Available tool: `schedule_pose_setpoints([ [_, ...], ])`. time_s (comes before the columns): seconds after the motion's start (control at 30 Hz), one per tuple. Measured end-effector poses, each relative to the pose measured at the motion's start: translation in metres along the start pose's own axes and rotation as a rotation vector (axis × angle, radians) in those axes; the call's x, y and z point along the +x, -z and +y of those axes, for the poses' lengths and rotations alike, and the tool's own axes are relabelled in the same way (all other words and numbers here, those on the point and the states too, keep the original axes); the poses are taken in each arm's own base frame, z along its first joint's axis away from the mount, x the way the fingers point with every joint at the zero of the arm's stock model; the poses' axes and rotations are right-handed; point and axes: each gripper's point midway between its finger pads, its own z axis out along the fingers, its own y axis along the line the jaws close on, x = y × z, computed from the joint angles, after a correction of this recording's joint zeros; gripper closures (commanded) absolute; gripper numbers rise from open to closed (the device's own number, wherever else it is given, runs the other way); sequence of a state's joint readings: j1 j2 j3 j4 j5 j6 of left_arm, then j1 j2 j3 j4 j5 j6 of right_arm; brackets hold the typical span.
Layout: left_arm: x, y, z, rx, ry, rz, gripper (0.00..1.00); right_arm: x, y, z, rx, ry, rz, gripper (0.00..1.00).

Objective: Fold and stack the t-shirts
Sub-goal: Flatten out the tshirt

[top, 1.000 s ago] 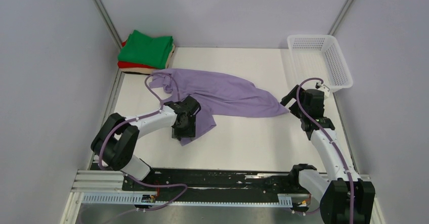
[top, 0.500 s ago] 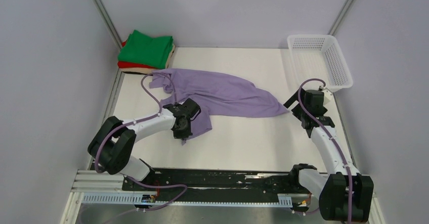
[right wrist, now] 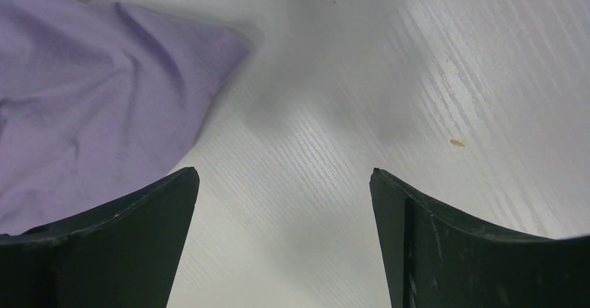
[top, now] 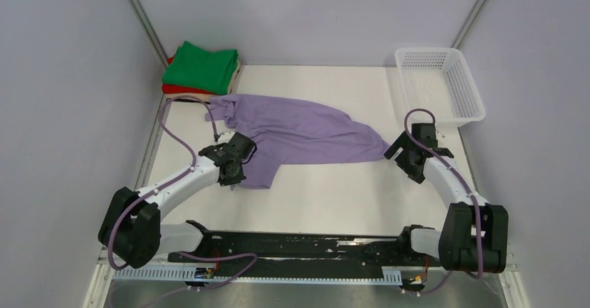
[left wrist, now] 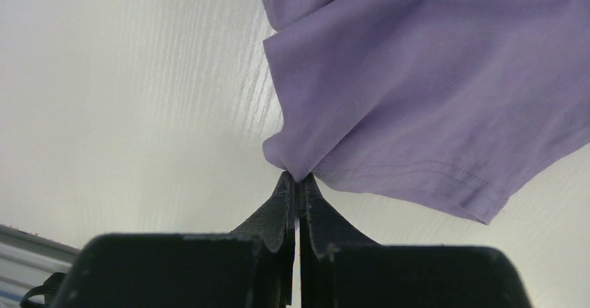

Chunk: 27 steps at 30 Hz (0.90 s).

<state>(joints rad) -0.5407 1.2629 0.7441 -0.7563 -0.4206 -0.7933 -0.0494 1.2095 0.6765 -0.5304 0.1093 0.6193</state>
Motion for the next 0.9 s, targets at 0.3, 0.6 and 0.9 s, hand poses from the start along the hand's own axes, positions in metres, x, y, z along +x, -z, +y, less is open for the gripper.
schedule_pose_setpoints([
  [0.3,-0.002,0.003,-0.012,0.106,0.025,-0.043,1.0,-0.007,-0.021,0.014,0.011,-0.012,0.05,0.19],
  [0.6,-0.005,0.005,-0.015,0.125,0.019,-0.056,1.0,-0.015,-0.048,0.028,-0.006,-0.047,0.049,0.54],
  [0.9,-0.012,0.009,-0.015,0.133,0.026,-0.085,1.0,-0.022,-0.065,0.04,-0.041,-0.068,0.027,0.84],
])
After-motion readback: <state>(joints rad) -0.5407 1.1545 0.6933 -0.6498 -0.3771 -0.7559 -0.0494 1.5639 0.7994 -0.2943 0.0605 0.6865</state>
